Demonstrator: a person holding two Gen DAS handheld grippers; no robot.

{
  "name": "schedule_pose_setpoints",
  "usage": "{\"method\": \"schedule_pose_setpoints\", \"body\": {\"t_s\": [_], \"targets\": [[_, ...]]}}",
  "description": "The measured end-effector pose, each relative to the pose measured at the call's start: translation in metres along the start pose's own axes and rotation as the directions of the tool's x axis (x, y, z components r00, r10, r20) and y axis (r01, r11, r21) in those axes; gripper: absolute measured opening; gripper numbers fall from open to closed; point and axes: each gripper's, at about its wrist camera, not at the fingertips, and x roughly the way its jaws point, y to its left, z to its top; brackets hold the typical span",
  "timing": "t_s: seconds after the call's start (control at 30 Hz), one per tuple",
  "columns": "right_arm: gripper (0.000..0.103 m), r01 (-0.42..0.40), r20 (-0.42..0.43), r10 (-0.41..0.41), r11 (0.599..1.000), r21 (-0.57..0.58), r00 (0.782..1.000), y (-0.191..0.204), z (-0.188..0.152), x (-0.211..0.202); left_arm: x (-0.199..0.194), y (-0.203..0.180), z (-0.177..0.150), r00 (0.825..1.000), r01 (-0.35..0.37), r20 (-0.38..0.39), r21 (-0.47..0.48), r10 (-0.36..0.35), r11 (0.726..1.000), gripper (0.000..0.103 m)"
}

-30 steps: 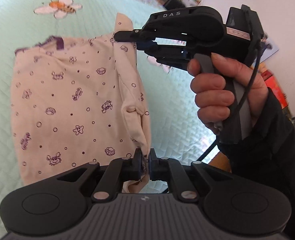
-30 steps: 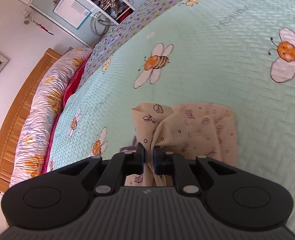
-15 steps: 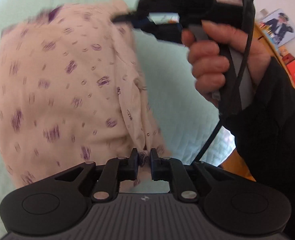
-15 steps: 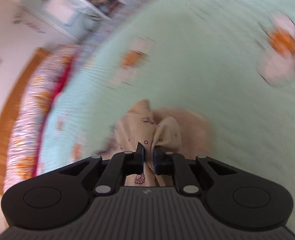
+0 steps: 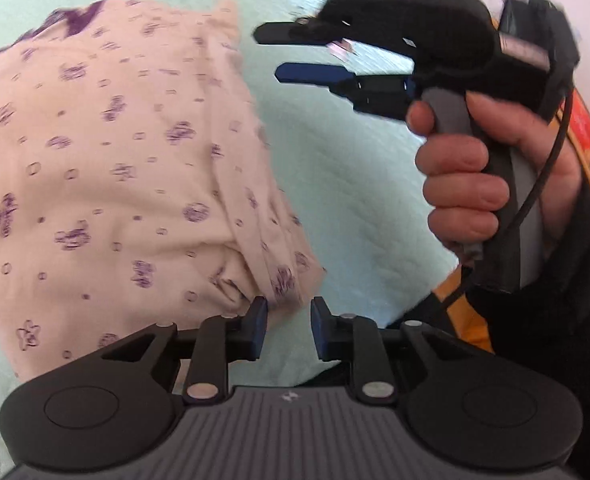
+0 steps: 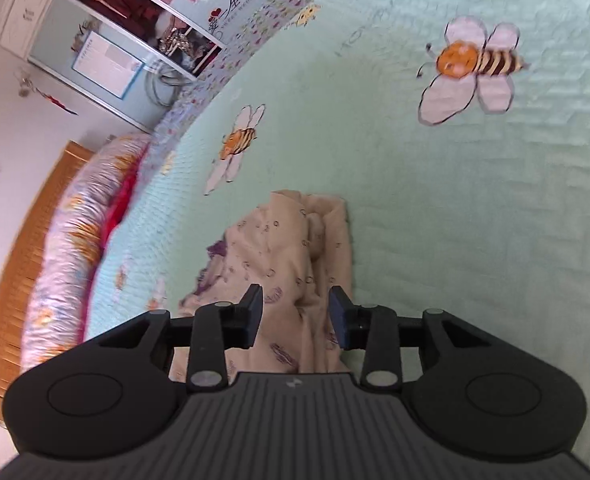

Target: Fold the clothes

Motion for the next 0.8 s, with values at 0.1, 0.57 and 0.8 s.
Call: {"method": "schedule_pose_setpoints", "body": {"t_s": [0.1, 0.57, 0.8], "targets": [[0.041, -0.096, 0.02, 0.098, 0.991, -0.088, 0.995, 0.017, -0.01, -0.023, -0.001, -0.011, -0.005, 0.999, 0.042, -0.006, 0.05, -0.041, 0.998, 0.026], [0.044, 0.052, -0.002, -0.053, 0.981, -0.187, 0.999, -0.007, -0.07, -0.085, -0.06, 0.063, -0.011, 0.99, 0.022, 0.139, -0.181, 0.004, 0.983, 0.036], [0.046, 0.037, -0.141, -0.067, 0.977, -0.21, 0.988, 0.029, -0.116, -0.064, -0.095, 0.072, -0.053, 0.991, -0.009, 0.129, -0.216, 0.037, 0.976, 0.036]]}}
